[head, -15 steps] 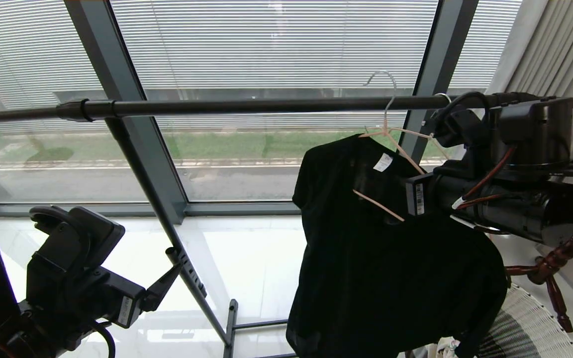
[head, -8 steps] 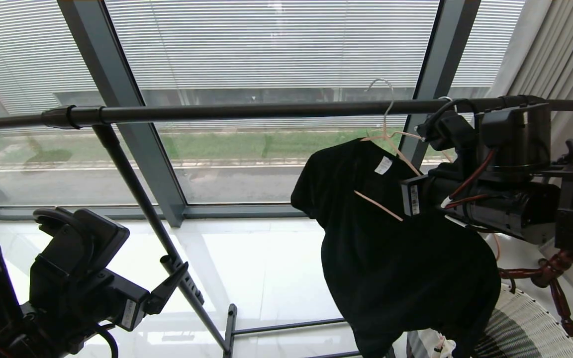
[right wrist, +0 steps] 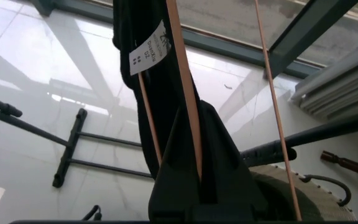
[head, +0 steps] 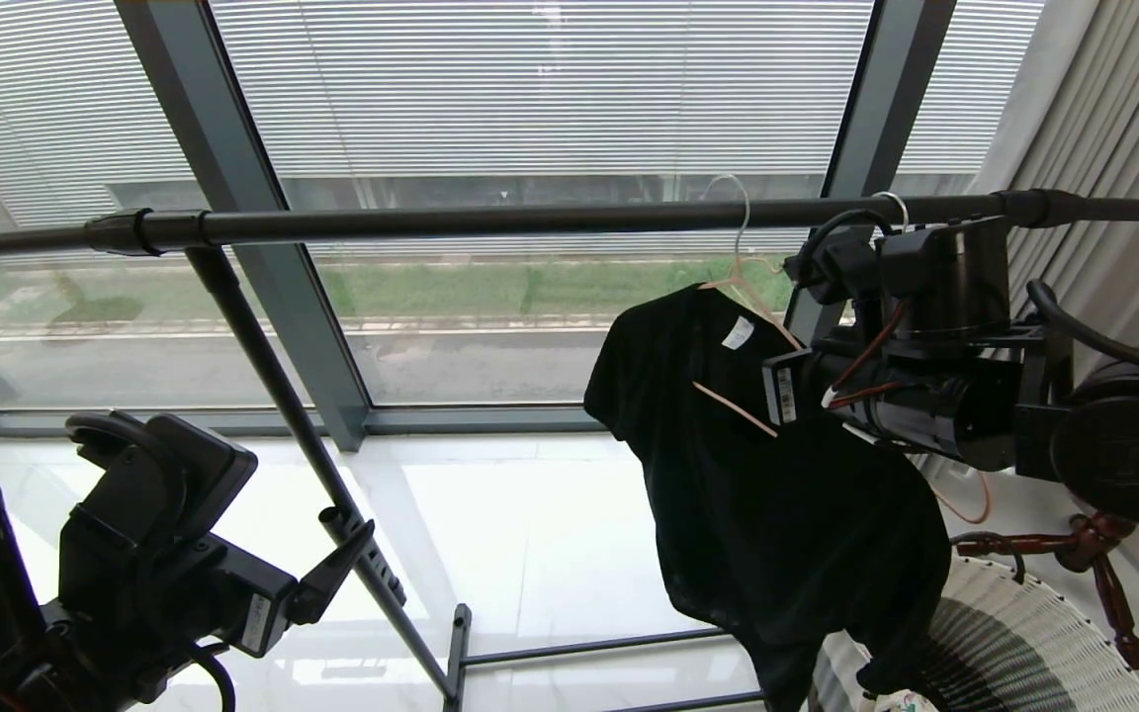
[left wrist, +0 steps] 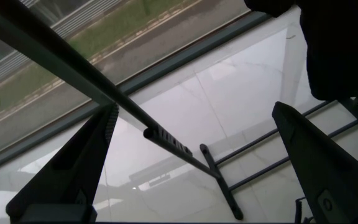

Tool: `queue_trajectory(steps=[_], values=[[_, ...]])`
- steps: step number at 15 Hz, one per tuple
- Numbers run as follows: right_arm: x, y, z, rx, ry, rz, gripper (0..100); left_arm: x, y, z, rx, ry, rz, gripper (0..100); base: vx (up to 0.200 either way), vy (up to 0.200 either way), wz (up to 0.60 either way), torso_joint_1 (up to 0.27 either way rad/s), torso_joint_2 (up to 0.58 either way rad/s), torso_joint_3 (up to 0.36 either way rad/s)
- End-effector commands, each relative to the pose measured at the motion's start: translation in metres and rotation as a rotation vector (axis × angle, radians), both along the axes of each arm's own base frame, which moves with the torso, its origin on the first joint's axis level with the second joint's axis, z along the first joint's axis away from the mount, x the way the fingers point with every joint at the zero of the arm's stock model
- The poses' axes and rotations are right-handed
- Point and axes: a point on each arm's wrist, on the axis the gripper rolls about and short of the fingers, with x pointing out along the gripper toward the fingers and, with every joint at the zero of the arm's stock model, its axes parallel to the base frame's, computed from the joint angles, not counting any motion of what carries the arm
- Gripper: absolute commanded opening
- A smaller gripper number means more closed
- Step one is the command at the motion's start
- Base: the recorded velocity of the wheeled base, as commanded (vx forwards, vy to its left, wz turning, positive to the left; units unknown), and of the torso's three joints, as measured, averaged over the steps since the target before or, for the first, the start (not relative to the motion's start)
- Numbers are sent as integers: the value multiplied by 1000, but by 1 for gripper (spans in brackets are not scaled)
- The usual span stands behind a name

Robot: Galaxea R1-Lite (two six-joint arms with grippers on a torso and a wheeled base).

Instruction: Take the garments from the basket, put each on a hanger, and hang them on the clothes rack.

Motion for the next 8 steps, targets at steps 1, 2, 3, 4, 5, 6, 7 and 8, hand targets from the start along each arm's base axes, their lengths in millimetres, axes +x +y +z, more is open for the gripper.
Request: queue_trajectory(steps=[1, 2, 3, 4, 5, 6, 7, 8], values=[[0, 5, -3, -4, 7, 11, 0, 0, 0, -1, 1, 1, 0, 100, 0, 0, 0, 0, 0, 0], [-3, 4, 0, 0, 4, 13, 100, 0, 0, 0, 0, 0, 0, 100, 0, 0, 0, 0, 0, 0], [-5, 3, 2, 4, -1, 15, 100, 0, 0, 0, 0, 0, 0, 100, 0, 0, 0, 0, 0, 0], [-8, 1, 5, 9, -7, 17, 100, 0, 0, 0, 0, 0, 0, 100, 0, 0, 0, 0, 0, 0], [-13, -2, 11, 15, -18, 18, 100, 0, 0, 0, 0, 0, 0, 100, 0, 0, 0, 0, 0, 0], [-20, -7, 13, 2, -12, 21, 100, -1, 1, -1, 1, 1, 2, 100, 0, 0, 0, 0, 0, 0], [-29, -16, 16, -34, -1, 9, 100, -1, 1, -1, 3, 2, 0, 100, 0, 0, 0, 0, 0, 0], [-33, -20, 17, -60, 10, 1, 100, -1, 1, -1, 3, 2, 0, 100, 0, 0, 0, 0, 0, 0]])
